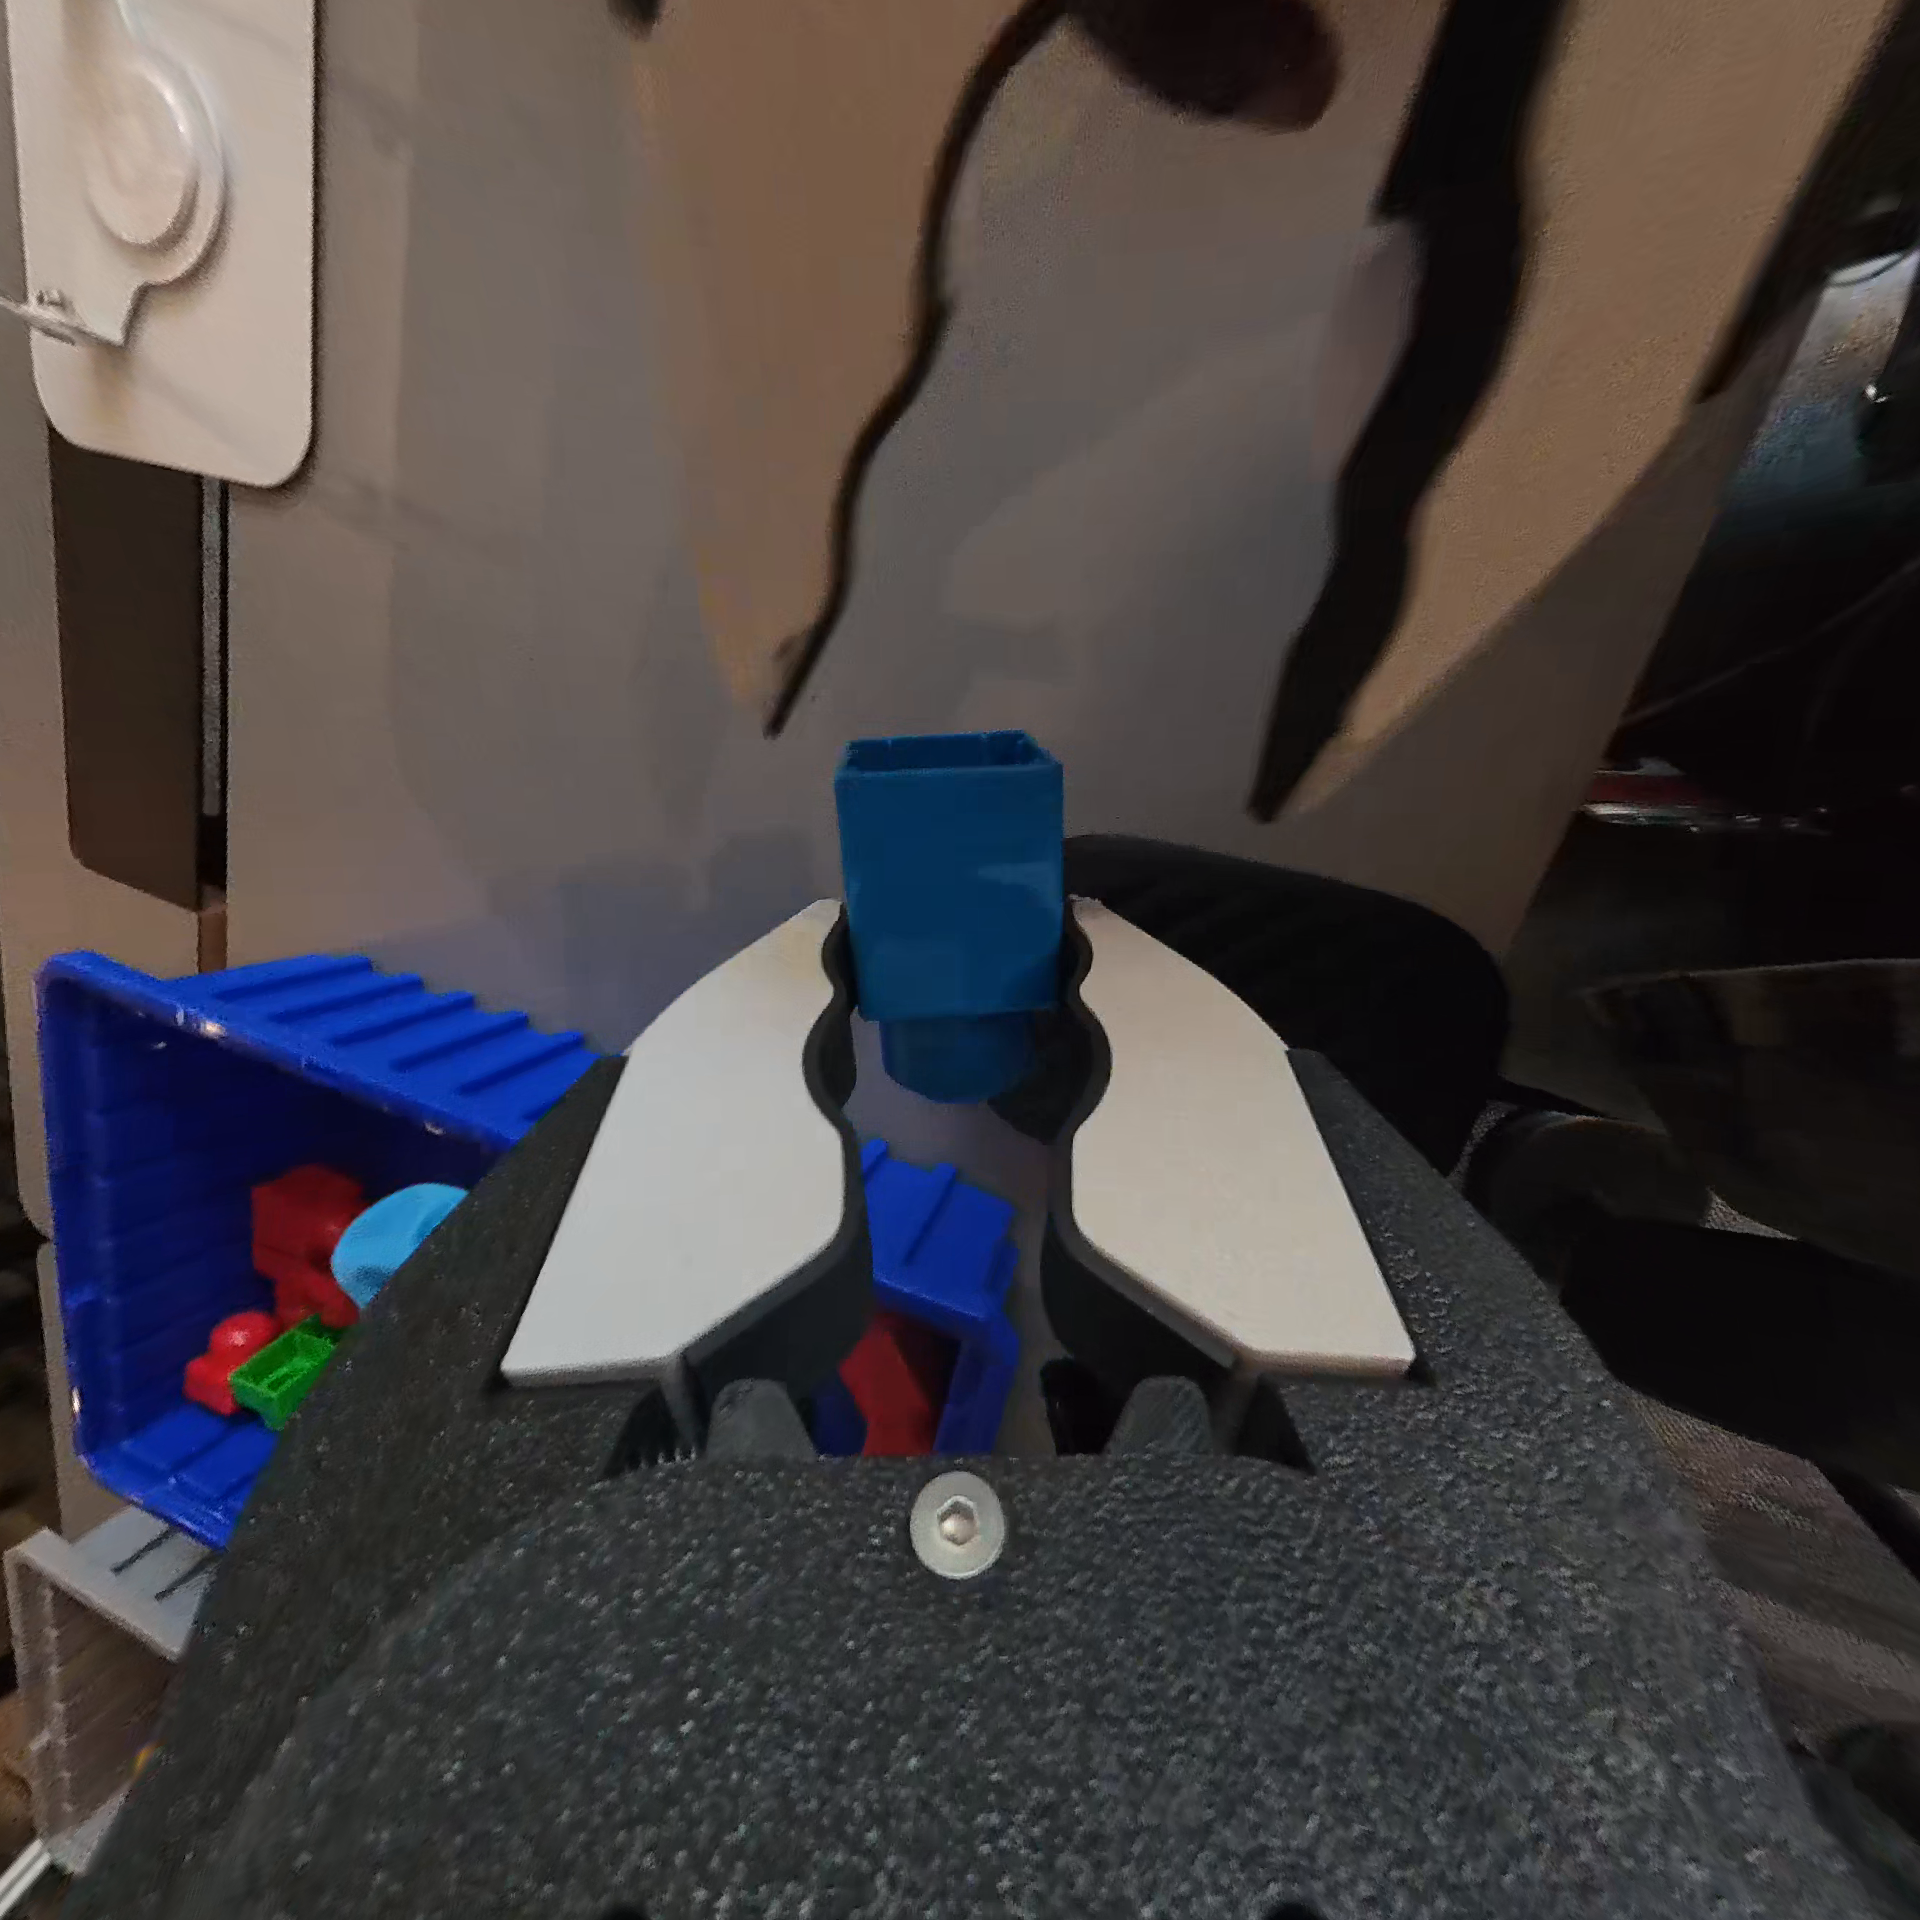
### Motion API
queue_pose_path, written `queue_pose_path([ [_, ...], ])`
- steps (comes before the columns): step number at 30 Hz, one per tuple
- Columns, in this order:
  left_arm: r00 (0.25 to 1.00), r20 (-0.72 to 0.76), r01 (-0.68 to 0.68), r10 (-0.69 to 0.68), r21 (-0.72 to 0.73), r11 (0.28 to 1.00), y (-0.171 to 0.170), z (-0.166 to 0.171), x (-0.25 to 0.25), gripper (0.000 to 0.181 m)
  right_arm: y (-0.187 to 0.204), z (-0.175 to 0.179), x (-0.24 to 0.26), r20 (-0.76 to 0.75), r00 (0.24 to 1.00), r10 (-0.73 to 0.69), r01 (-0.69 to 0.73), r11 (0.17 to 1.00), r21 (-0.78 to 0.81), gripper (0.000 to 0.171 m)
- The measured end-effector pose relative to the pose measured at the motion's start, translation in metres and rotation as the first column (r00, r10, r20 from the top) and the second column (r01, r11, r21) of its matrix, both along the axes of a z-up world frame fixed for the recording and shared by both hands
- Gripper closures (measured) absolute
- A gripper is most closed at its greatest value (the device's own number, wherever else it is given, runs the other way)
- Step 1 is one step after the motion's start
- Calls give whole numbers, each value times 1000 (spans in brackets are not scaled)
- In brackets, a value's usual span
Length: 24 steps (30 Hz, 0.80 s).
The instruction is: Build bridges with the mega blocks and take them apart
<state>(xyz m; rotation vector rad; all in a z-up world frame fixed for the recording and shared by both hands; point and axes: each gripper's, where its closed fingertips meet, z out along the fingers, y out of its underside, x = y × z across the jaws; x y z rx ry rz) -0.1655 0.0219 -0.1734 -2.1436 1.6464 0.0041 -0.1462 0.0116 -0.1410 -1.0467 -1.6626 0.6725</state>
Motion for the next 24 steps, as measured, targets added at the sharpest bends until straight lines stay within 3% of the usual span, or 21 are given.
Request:
queue_pose_path([
  [11,998,-2,61,-61,-7,998,-12,0,13,145,2,-18,-9,57,997,43,-44,999,31,132],
  [18,996,47,70,-70,8,998,-13,3,15,144,1,-16,-9,30,999,44,-44,999,-1,135],
  [24,950,311,-5,-23,86,996,-4,27,20,109,2,14,3,-211,977,38,-69,987,-143,135],
])
